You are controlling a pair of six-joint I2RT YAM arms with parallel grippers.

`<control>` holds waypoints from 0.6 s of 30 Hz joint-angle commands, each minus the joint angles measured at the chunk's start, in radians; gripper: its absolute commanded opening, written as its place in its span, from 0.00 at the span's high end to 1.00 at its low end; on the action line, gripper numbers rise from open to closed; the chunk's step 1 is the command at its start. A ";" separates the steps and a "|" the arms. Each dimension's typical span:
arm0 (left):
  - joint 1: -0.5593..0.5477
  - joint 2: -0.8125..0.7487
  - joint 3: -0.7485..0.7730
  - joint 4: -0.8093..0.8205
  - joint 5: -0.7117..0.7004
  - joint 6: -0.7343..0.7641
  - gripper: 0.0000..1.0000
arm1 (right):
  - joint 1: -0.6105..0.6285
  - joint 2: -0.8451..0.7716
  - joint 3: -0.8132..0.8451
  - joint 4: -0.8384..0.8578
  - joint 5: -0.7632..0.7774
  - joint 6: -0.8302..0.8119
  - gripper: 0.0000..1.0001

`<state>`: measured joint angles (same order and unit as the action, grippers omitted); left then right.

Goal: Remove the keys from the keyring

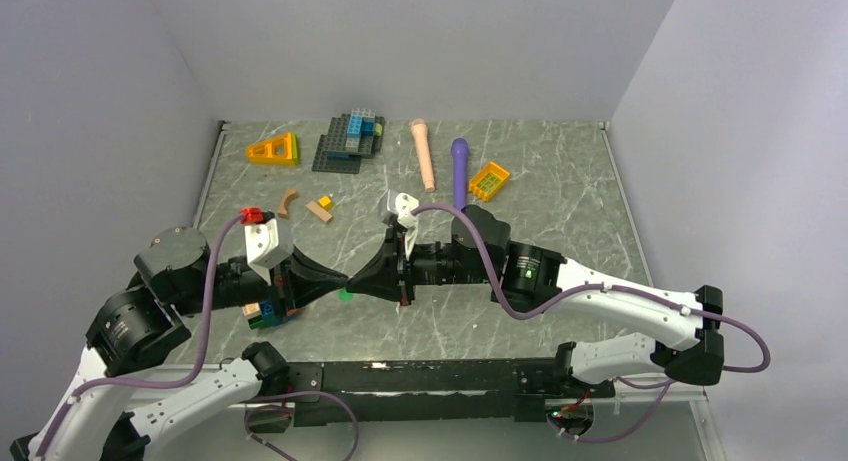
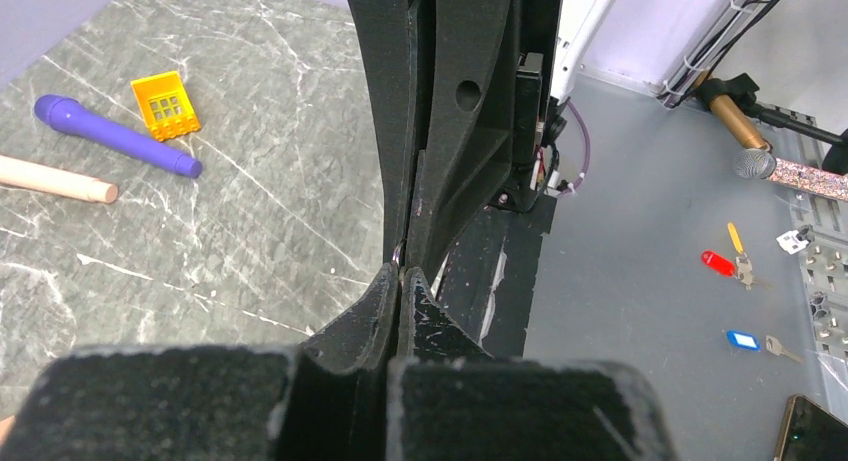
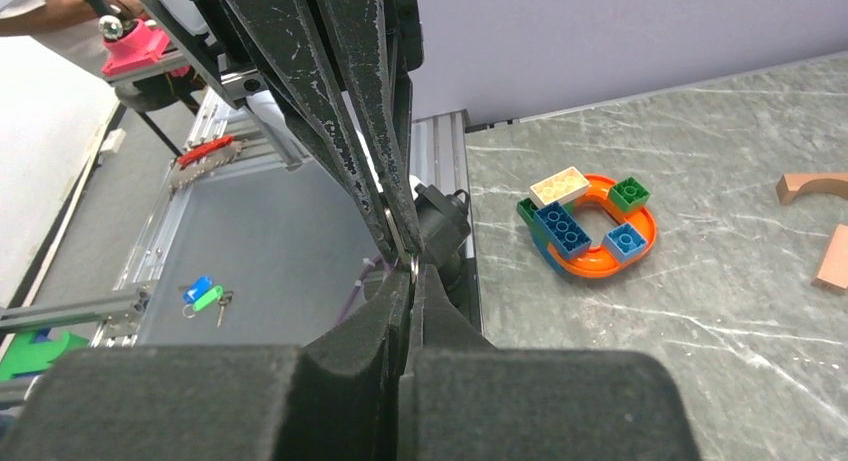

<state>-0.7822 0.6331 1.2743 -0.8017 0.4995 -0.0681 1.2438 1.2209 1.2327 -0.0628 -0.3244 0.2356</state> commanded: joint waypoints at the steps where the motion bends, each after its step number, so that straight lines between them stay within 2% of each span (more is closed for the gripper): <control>1: 0.001 0.011 -0.038 0.079 0.049 -0.038 1.00 | -0.003 -0.044 -0.027 0.140 -0.011 -0.001 1.00; 18: 0.001 0.010 -0.205 0.389 0.046 -0.212 1.00 | -0.003 -0.116 -0.181 0.345 0.014 0.069 1.00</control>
<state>-0.7811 0.6266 1.1118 -0.5770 0.5407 -0.2081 1.2259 1.1141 1.0546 0.0639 -0.2962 0.2756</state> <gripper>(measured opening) 0.024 0.022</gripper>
